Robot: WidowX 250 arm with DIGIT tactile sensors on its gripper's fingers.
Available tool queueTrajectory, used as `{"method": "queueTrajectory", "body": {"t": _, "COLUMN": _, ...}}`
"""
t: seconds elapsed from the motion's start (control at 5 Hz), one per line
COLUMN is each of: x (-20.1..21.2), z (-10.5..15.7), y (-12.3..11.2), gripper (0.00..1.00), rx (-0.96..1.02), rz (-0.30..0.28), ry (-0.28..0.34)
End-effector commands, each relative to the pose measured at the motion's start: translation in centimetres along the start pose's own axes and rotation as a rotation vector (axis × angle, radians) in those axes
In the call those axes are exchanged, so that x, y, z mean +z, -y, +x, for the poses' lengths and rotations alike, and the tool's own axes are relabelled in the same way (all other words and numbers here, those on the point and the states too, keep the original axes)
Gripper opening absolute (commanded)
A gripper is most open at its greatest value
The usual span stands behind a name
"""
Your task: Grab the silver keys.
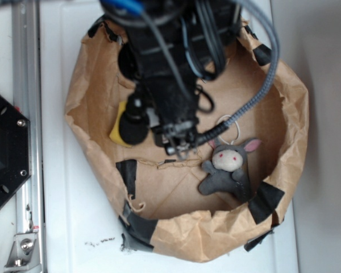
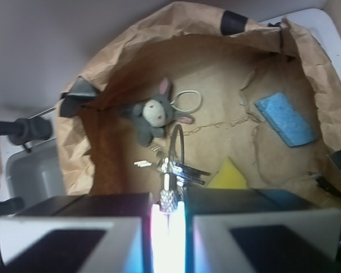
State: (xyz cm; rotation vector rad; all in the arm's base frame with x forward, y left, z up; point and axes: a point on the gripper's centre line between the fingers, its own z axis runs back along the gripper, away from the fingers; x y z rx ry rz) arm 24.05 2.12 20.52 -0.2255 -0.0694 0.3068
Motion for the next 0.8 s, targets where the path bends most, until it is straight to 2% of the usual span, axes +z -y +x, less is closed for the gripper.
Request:
{"method": "queueTrajectory", "body": {"t": 0.0, "x": 1.3, "z": 0.0, "y": 0.3, "gripper": 0.0, "rx": -0.035, "rz": 0.001, "ry": 0.063}}
{"method": "queueTrajectory", "body": {"t": 0.4, "x": 0.7, "z": -0.2, "y": 0.5, "gripper": 0.0, "rx": -0.033, "rz": 0.01, "ry": 0.071}}
{"method": "queueTrajectory", "body": {"t": 0.6, "x": 0.1, "z": -0.4, "y": 0.9, "gripper": 0.0, "rx": -0.033, "rz": 0.058, "ry": 0.094}}
